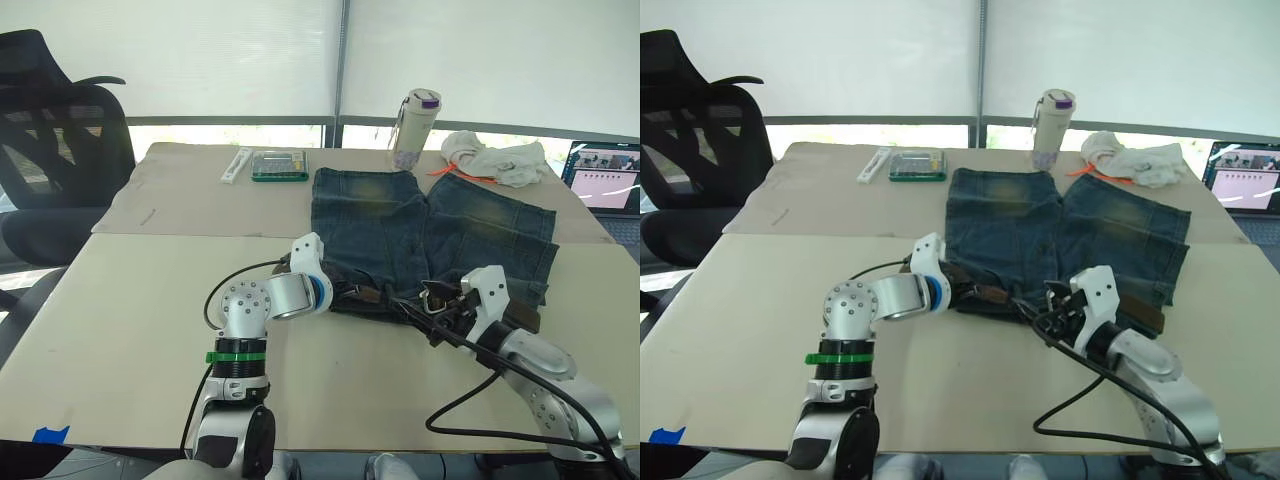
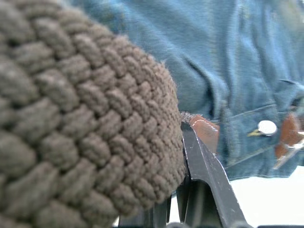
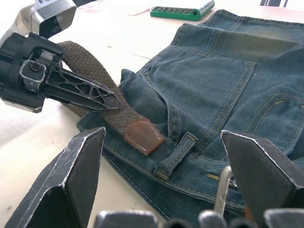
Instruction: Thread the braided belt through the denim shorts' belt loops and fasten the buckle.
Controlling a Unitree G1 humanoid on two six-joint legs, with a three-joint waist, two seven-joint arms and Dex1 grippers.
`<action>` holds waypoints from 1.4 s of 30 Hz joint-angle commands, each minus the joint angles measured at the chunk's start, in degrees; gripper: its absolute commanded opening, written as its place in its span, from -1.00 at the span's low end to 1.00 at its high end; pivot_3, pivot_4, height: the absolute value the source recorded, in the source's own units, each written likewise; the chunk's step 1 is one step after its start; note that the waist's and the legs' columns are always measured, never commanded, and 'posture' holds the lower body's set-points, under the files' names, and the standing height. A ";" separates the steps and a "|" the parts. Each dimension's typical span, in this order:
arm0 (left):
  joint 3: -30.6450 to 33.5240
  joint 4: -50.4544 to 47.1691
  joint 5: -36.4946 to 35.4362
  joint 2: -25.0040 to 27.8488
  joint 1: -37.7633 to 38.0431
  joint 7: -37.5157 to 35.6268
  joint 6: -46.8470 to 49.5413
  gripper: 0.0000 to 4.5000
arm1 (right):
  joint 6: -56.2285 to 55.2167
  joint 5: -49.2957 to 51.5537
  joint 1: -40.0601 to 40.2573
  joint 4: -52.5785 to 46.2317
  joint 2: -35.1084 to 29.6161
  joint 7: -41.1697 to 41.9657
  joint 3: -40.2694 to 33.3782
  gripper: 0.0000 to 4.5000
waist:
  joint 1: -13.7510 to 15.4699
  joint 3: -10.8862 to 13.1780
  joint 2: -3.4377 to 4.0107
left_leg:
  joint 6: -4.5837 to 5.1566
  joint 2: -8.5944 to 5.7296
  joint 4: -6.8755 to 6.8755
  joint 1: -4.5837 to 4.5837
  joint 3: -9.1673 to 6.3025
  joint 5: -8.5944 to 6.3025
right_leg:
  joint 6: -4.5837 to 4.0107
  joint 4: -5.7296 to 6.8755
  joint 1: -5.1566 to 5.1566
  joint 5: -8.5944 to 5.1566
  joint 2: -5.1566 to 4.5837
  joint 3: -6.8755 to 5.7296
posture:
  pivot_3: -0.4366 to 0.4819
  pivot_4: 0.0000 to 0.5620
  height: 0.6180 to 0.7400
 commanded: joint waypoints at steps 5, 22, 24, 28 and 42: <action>-12.71 -14.07 11.37 12.63 5.91 -23.14 -13.14 -1.00 | -1.13 -1.84 0.44 -0.65 -0.57 0.97 1.35 0.91 | -0.83 -0.03 0.05 | -0.06 0.05 -0.04 0.07 0.03 0.02 | -0.04 0.02 0.00 -0.02 0.03 0.02 | -0.05 -0.47 0.95; -3.82 -16.31 11.14 16.22 15.05 -36.67 -20.80 -1.00 | -24.86 -20.98 -0.29 14.27 -17.06 16.33 6.28 0.91 | -1.05 -0.01 0.02 | -0.03 0.10 0.00 0.09 0.01 0.01 | -0.04 -0.01 0.07 -0.05 0.06 0.04 | -0.05 -0.47 0.95; -4.16 -15.65 12.42 16.62 14.53 -36.99 -21.13 -1.00 | -24.37 -24.85 -3.30 17.87 -17.04 15.21 8.62 0.91 | -1.30 -0.01 0.02 | -0.03 0.10 0.00 0.09 0.00 0.01 | -0.04 -0.01 0.07 -0.05 0.06 0.04 | -0.05 -0.47 0.95; -3.89 -15.24 12.88 15.92 13.98 -37.70 -21.83 -1.00 | -23.58 -32.29 -8.92 26.75 -18.86 15.99 13.72 0.91 | -1.46 -0.01 0.02 | -0.04 0.11 0.02 0.12 0.01 0.02 | -0.05 0.02 0.06 -0.04 0.06 0.07 | -0.05 -0.47 0.95; 0.09 -14.71 10.65 17.94 12.70 -36.93 -15.18 -1.00 | -19.43 -29.39 -16.79 20.45 -4.90 19.13 20.37 -0.98 | -2.15 -0.08 -0.20 | -0.23 0.23 -0.15 0.34 -0.01 0.12 | -0.10 0.08 0.12 -0.06 0.16 0.10 | -0.05 -0.47 0.95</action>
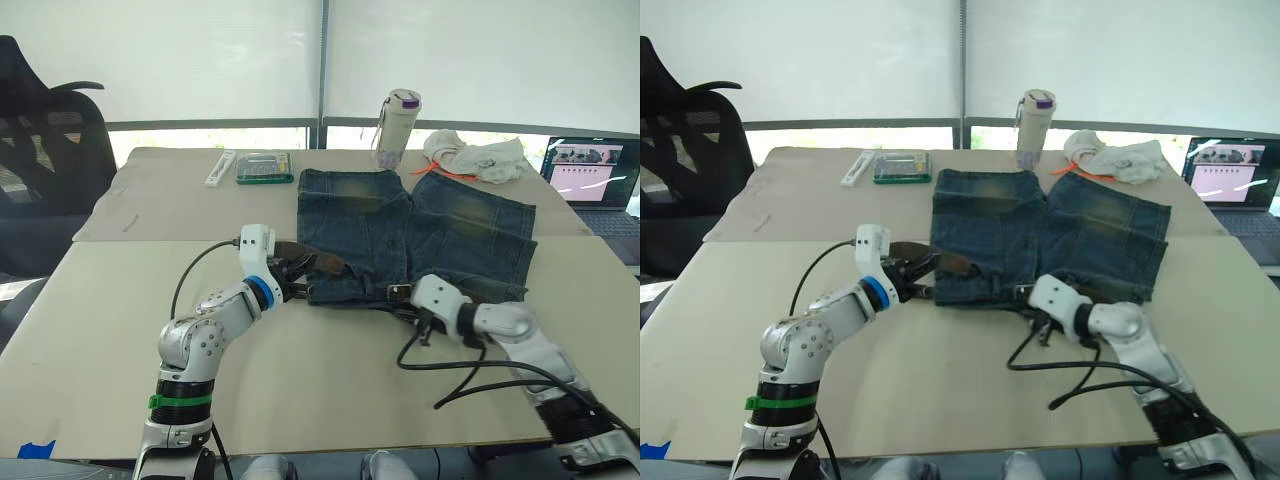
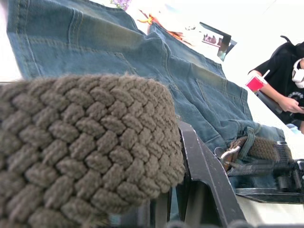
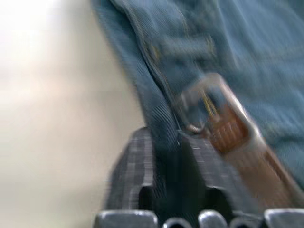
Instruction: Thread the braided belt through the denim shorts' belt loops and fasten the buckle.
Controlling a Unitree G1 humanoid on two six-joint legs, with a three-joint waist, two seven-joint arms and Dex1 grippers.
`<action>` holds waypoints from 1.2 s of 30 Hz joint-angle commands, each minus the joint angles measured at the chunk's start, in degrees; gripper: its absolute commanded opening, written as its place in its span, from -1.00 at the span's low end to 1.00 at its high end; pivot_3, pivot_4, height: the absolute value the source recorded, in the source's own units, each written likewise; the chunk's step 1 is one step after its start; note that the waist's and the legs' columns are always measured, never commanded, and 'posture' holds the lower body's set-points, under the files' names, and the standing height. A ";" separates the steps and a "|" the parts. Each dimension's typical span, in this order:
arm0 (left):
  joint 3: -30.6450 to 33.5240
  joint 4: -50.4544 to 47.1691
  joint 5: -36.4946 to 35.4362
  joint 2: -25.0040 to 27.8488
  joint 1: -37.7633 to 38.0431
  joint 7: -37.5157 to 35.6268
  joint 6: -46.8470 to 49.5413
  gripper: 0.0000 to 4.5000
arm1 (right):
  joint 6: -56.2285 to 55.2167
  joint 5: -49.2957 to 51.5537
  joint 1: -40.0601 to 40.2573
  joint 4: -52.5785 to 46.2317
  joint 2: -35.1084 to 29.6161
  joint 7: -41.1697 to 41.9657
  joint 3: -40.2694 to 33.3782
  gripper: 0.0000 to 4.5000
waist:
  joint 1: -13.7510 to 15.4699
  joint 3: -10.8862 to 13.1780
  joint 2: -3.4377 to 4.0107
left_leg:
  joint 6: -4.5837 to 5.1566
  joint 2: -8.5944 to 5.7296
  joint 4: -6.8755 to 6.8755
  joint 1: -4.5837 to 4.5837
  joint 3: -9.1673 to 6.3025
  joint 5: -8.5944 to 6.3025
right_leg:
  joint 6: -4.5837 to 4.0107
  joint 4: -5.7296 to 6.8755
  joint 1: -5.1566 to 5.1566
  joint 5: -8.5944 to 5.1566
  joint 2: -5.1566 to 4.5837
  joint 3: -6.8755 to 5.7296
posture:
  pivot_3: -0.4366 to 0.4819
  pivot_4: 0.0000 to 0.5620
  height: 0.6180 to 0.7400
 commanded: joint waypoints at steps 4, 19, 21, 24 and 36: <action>7.25 -0.61 -6.31 0.01 -2.17 4.29 9.01 -1.00 | 3.30 0.19 1.68 -10.07 2.70 -0.68 2.47 -0.98 | 0.21 0.00 0.00 | 0.00 0.01 0.02 -0.08 -0.02 0.00 | 0.00 0.00 -0.03 0.00 -0.01 0.00 | -0.05 -0.47 0.95; 15.85 4.38 -10.29 -3.74 -14.54 17.93 38.05 -1.00 | 5.39 6.01 15.43 -28.50 -1.32 -5.94 -11.86 0.03 | 0.81 0.04 -0.07 | -0.08 -0.05 0.00 -0.09 -0.14 0.04 | 0.02 0.00 0.01 -0.01 0.04 -0.04 | -0.05 -0.47 0.95; 15.39 3.85 -9.08 -3.86 -15.78 18.63 40.16 -1.00 | 6.49 6.83 16.20 -30.19 -0.38 -7.33 -12.96 0.03 | 0.76 0.04 -0.07 | -0.08 -0.06 0.01 -0.10 -0.15 0.05 | 0.02 0.00 0.01 -0.01 0.04 -0.03 | -0.05 -0.47 0.95; 15.94 4.66 -9.94 -5.98 -17.26 21.26 40.46 -1.00 | 7.44 6.75 16.66 -31.41 0.31 -9.23 -13.73 0.03 | 0.86 0.04 -0.07 | -0.09 -0.07 0.01 -0.07 -0.16 0.05 | 0.02 0.02 0.02 -0.01 0.04 0.00 | -0.05 -0.47 0.95; 20.15 16.83 -2.12 -10.70 -23.96 30.60 40.46 -1.00 | 6.72 6.28 18.80 -33.01 1.93 -13.74 -15.55 0.03 | 0.76 0.05 -0.09 | -0.11 -0.13 -0.06 -0.09 -0.16 0.06 | 0.01 -0.01 -0.01 -0.01 0.08 0.00 | -0.05 -0.47 0.95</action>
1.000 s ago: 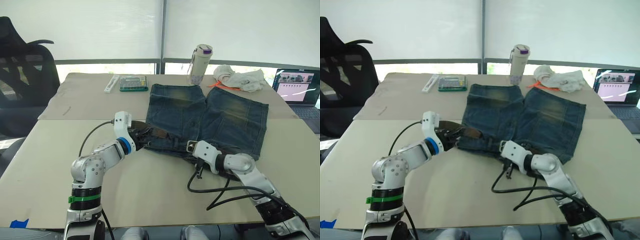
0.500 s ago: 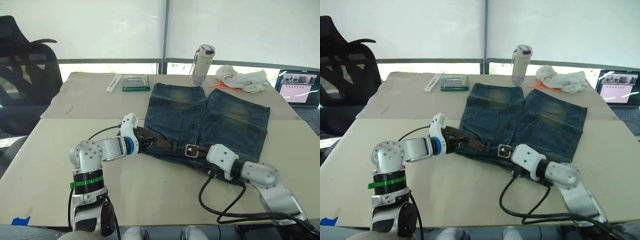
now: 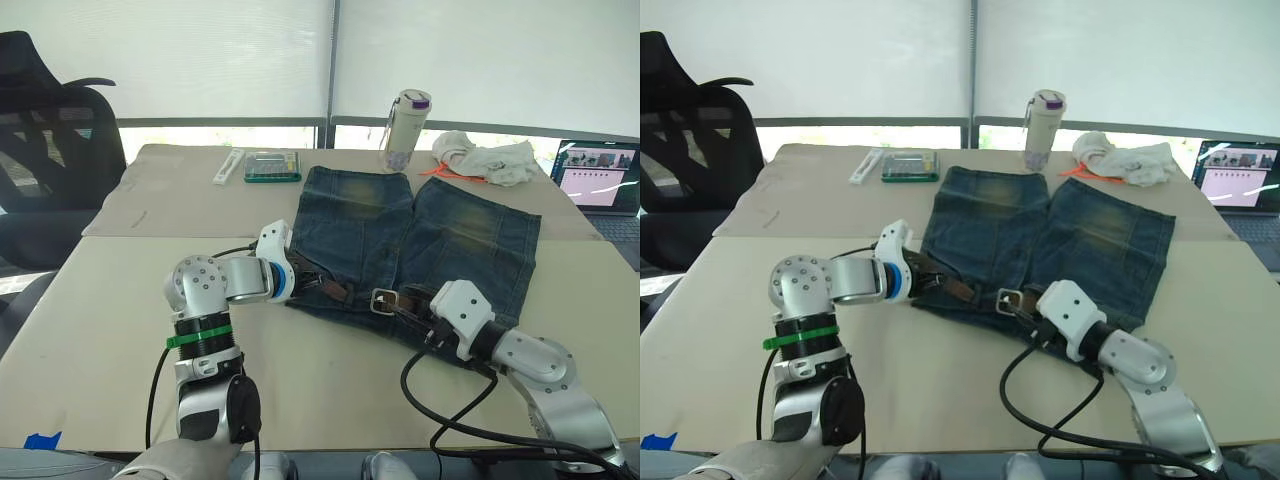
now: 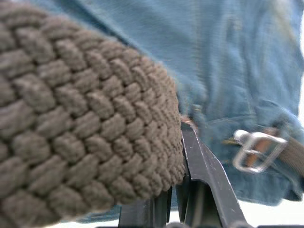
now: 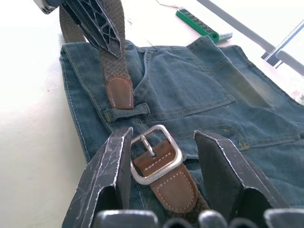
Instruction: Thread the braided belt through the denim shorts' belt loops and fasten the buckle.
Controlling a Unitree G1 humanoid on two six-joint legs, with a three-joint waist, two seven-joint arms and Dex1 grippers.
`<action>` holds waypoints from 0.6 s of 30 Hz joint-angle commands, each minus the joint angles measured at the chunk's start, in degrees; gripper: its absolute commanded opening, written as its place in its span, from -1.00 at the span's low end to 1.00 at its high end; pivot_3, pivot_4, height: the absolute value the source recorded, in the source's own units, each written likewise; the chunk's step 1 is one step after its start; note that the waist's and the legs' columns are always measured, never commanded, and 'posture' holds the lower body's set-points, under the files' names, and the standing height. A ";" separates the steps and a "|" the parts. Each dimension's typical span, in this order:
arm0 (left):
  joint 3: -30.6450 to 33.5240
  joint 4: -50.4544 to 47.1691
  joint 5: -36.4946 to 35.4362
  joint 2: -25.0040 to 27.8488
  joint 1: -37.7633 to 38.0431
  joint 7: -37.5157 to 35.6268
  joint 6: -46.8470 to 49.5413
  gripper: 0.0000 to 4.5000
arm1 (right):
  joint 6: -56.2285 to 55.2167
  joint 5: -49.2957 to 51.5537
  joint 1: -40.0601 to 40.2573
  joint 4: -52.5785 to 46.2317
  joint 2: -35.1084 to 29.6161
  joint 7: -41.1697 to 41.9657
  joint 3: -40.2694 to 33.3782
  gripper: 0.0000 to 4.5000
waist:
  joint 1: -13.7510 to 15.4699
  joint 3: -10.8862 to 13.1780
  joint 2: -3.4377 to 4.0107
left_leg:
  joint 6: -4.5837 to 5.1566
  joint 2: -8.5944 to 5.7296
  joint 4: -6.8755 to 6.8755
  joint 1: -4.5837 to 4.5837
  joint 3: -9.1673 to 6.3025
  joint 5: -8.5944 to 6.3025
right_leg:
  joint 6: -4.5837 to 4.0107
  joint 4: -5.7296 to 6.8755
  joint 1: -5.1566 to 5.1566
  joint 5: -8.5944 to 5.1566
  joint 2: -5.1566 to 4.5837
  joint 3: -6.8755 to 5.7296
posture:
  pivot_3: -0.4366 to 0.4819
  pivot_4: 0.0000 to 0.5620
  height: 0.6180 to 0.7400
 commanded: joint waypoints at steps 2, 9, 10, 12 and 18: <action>0.03 1.55 -1.29 1.33 -1.69 0.53 0.21 -1.00 | -0.74 1.13 -0.13 -2.63 -0.29 -0.99 -2.90 0.03 | -0.06 0.00 0.00 | -0.01 0.01 -0.01 0.00 0.00 0.01 | 0.00 0.01 -0.02 0.00 0.00 0.00 | -0.05 -0.47 0.95; 1.49 4.13 1.52 -1.96 -4.17 0.43 0.21 -1.00 | -0.98 0.55 0.77 -3.19 0.27 -1.68 -2.88 0.03 | 0.28 0.00 0.00 | -0.03 0.02 -0.01 -0.01 -0.01 0.02 | 0.00 -0.01 0.00 0.00 0.00 0.01 | -0.05 -0.47 0.95; 1.98 4.58 1.54 -2.71 -4.54 0.35 0.21 -1.00 | -0.94 0.48 0.77 -3.26 0.38 -1.89 -2.83 0.03 | 0.32 0.00 -0.01 | -0.03 0.01 -0.01 -0.02 -0.01 0.02 | 0.00 -0.01 0.01 0.00 0.00 0.01 | -0.05 -0.47 0.95; 1.95 4.72 1.28 -3.62 -4.94 -0.06 0.21 -1.00 | -0.84 0.25 0.68 -3.35 0.58 -2.40 -2.85 0.03 | 0.30 0.00 -0.01 | -0.03 0.01 -0.01 -0.02 -0.01 0.02 | 0.00 -0.02 0.01 0.00 0.00 0.01 | -0.05 -0.47 0.95; 0.98 5.20 1.66 -2.70 -4.80 -1.16 0.21 -1.00 | -0.62 0.09 1.28 -3.73 0.41 -3.51 -3.11 0.03 | -0.06 0.01 -0.01 | -0.07 0.02 -0.07 0.00 0.00 0.04 | 0.00 0.00 -0.04 0.00 0.03 0.02 | -0.05 -0.47 0.95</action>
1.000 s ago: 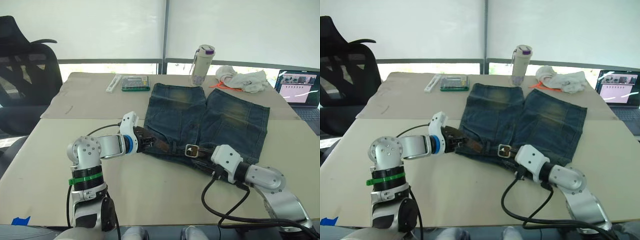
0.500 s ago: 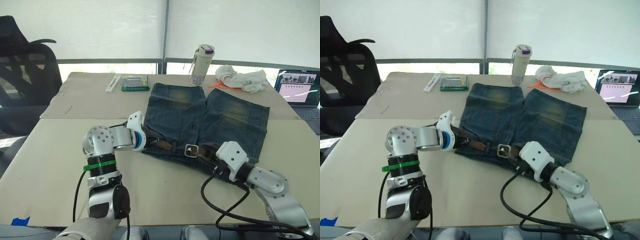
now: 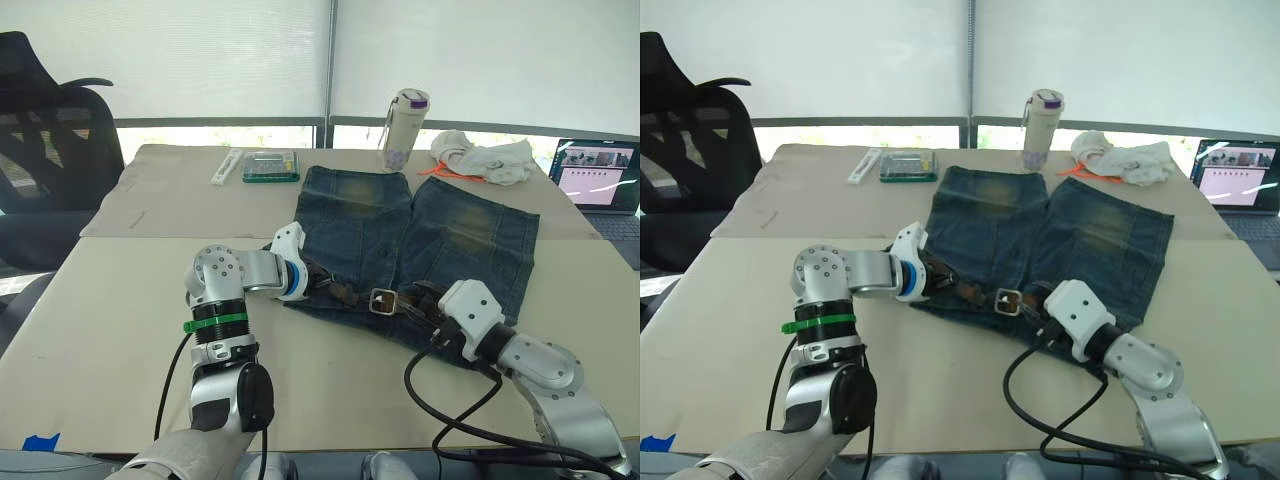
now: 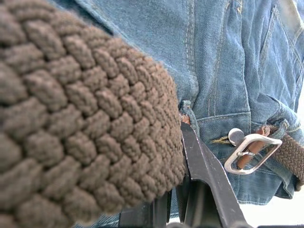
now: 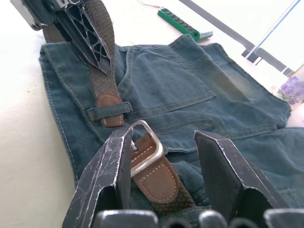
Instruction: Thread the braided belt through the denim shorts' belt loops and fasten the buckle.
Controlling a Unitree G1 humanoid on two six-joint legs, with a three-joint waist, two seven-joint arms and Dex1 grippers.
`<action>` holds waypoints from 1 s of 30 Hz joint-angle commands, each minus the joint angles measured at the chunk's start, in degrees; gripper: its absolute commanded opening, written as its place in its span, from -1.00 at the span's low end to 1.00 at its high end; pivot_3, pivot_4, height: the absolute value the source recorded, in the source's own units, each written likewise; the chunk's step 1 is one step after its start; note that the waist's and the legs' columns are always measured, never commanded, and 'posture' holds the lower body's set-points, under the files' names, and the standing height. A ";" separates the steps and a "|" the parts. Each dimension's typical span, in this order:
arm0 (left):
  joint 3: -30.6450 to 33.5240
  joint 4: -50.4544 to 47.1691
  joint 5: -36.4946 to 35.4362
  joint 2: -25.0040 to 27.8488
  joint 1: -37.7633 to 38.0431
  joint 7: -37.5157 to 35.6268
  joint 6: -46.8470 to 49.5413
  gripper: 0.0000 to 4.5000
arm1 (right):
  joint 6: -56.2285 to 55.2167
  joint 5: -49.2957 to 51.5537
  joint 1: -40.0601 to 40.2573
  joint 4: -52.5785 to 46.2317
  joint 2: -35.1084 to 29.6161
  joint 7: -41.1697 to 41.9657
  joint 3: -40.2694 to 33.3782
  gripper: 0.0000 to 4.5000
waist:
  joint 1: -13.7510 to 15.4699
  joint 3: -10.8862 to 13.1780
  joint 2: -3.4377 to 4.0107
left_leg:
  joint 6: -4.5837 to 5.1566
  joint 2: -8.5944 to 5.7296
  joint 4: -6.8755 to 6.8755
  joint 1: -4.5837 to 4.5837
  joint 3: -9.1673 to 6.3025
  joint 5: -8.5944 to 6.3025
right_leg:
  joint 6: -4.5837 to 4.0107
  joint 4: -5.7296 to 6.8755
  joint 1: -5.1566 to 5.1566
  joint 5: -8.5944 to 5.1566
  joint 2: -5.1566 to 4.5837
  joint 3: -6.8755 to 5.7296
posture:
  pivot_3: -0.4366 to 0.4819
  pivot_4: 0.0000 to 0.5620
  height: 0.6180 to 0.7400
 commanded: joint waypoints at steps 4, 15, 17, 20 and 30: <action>0.39 0.85 1.50 1.45 -1.52 -2.49 0.20 -1.00 | -0.03 0.47 0.12 -2.84 0.41 -1.61 -1.35 0.03 | 0.05 0.00 0.00 | 0.00 -0.01 0.01 -0.01 0.00 0.00 | 0.00 0.00 0.01 0.00 0.00 0.00 | -0.05 -0.47 0.95; -10.56 -5.00 4.50 -0.67 10.43 -14.45 -13.07 -1.00 | 24.07 19.29 -3.65 -9.81 13.92 -10.03 -0.53 0.03 | 0.01 -0.01 0.02 | -0.05 0.08 -0.07 0.02 0.00 0.02 | -0.05 0.02 -0.02 0.02 0.01 0.02 | -0.05 -0.47 0.95; -13.56 -5.99 4.64 -0.98 12.53 -17.51 -15.67 -1.00 | 26.84 19.17 -4.23 -9.31 14.44 -11.35 1.69 0.03 | 0.31 -0.02 0.02 | -0.04 0.07 -0.07 0.01 -0.03 0.02 | -0.09 0.02 -0.02 0.01 0.00 0.03 | -0.05 -0.47 0.95; -21.66 -7.90 6.33 0.54 15.98 -24.20 -21.00 -1.00 | 31.58 19.16 -5.42 -6.67 17.12 -15.43 3.36 0.03 | 0.48 -0.02 0.03 | 0.03 0.06 -0.06 0.00 -0.03 -0.02 | -0.11 0.00 -0.01 0.00 -0.03 0.05 | -0.05 -0.47 0.95; -28.58 -8.88 10.62 1.49 20.93 -28.64 -29.28 -1.00 | 37.10 17.71 -6.94 -1.05 19.46 -21.10 3.62 0.03 | 0.61 -0.03 0.05 | 0.16 0.05 -0.03 -0.07 -0.06 -0.08 | -0.15 0.00 -0.04 0.00 -0.03 0.08 | -0.05 -0.47 0.95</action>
